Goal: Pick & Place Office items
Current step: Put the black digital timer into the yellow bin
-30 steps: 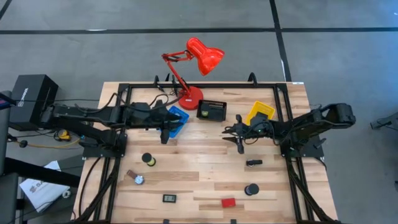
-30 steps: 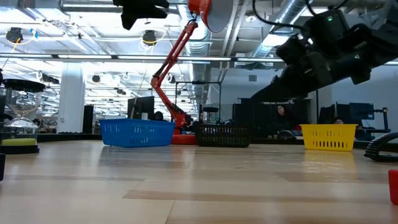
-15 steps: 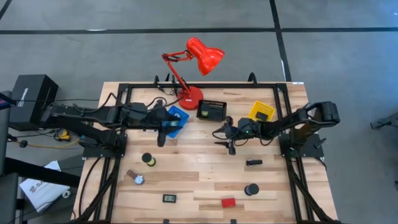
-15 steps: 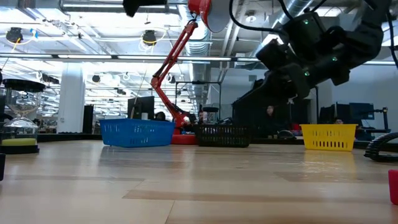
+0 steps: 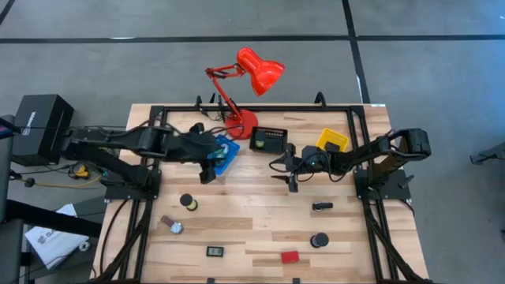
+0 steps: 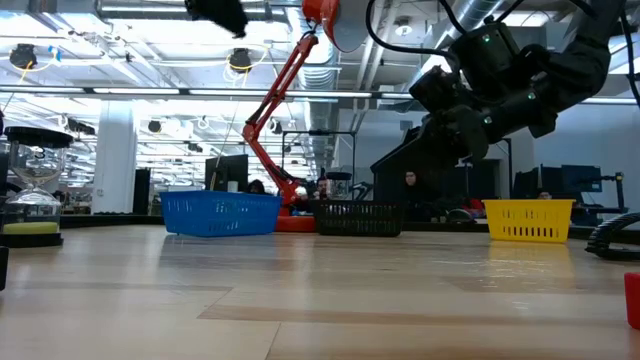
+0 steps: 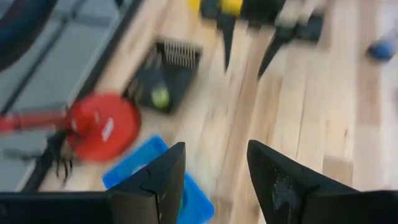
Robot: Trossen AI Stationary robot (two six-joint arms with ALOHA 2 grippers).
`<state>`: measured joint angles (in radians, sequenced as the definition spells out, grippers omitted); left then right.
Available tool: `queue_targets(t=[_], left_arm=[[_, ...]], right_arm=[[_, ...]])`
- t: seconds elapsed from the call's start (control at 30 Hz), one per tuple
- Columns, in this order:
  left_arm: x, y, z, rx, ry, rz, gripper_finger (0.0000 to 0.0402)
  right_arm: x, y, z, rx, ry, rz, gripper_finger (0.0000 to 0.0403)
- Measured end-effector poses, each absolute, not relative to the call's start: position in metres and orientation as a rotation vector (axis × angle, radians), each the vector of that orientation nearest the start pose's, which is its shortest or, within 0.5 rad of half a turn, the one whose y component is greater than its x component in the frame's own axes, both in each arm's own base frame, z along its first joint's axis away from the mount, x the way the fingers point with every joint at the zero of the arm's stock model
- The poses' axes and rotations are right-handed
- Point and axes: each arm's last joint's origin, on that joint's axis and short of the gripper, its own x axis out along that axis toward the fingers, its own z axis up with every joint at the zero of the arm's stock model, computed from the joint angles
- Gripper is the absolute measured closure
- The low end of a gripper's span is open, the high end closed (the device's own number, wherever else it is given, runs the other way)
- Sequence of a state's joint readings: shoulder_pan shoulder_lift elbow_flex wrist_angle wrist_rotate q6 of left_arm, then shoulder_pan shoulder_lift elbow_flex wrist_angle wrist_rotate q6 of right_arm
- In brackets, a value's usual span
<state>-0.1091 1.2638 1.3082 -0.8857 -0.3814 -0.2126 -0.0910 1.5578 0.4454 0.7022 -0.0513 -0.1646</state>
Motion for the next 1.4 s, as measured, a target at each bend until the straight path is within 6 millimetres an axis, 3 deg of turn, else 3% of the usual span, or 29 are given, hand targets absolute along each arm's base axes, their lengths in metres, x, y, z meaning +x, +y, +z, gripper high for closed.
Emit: queue_targets(t=[0.37,0.57,0.7,1.2,1.4], left_arm=[[0.281,-0.042,0.303,-0.013,1.053,0.172,0.0234],[0.293,-0.062,0.283,0.021,1.107,0.122,0.0234],[0.299,-0.081,0.272,-0.054,1.116,0.110,0.0234],[0.296,-0.177,0.216,-0.210,1.269,0.023,0.0231],[0.289,-0.201,0.194,-0.164,1.346,-0.037,0.0198]], right_arm=[[0.265,-0.019,0.132,-0.099,0.448,0.004,0.0154],[0.266,-0.013,0.132,-0.105,0.447,0.027,0.0154],[0.266,-0.012,0.132,-0.105,0.446,0.029,0.0154],[0.266,-0.011,0.132,-0.055,0.446,0.024,0.0154],[0.266,0.000,0.132,-0.018,0.448,0.055,0.0154]])
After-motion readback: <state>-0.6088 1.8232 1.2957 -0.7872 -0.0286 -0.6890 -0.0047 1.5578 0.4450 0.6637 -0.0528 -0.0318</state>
